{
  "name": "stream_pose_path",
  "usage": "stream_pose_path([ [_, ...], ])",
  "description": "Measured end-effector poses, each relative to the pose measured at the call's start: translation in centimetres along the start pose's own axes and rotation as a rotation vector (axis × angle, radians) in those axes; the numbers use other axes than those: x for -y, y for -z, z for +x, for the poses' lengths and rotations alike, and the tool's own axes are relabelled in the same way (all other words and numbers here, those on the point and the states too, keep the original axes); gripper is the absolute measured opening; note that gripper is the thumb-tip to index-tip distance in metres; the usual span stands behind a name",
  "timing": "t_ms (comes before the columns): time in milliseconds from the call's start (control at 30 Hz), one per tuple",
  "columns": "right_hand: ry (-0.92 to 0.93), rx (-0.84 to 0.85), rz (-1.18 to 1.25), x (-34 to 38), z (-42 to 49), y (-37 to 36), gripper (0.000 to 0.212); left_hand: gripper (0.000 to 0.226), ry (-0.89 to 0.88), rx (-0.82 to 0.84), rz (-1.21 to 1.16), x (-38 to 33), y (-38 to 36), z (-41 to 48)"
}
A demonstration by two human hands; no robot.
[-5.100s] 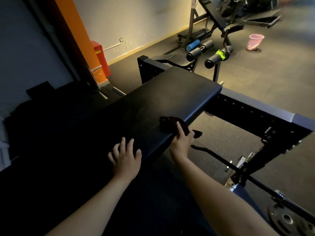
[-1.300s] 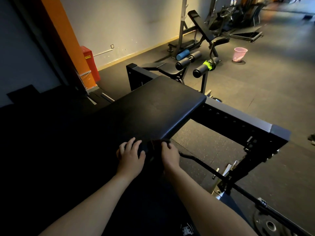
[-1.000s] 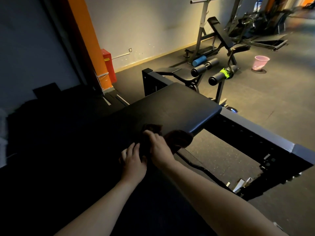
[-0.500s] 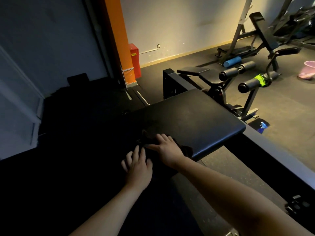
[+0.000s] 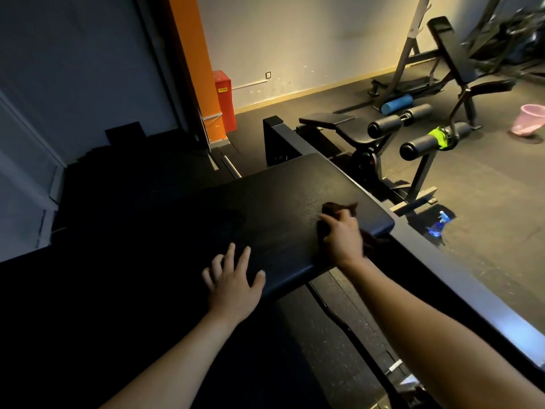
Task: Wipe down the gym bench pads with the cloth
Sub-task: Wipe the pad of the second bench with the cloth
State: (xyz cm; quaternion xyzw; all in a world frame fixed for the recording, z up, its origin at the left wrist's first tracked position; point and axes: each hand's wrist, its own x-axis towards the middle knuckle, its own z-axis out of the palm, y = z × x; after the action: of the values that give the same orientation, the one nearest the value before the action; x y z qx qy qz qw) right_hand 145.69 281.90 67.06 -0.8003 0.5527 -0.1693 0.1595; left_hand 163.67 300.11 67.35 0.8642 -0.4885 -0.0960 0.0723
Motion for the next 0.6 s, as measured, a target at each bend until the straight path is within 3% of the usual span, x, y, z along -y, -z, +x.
stream_pose_path([
  [133,0.493,0.164,-0.013,5.6,-3.0,-2.5,0.056,0.073,-0.062,0.039,0.013,-3.3,-0.5,0.8],
  [200,0.528,0.155,-0.031,5.2,-3.1,-2.5,0.054,0.074,-0.054,0.029,0.02,-4.2,-0.7,1.1],
  [333,0.426,-0.015,-0.124,0.2,-0.9,-1.3,0.052,0.076,-0.03,0.044,-0.012,-4.4,-0.7,1.2],
  [600,-0.06,-0.189,-0.023,-9.3,3.1,2.5,0.049,0.075,0.012,0.067,0.026,-5.3,-0.2,1.8],
])
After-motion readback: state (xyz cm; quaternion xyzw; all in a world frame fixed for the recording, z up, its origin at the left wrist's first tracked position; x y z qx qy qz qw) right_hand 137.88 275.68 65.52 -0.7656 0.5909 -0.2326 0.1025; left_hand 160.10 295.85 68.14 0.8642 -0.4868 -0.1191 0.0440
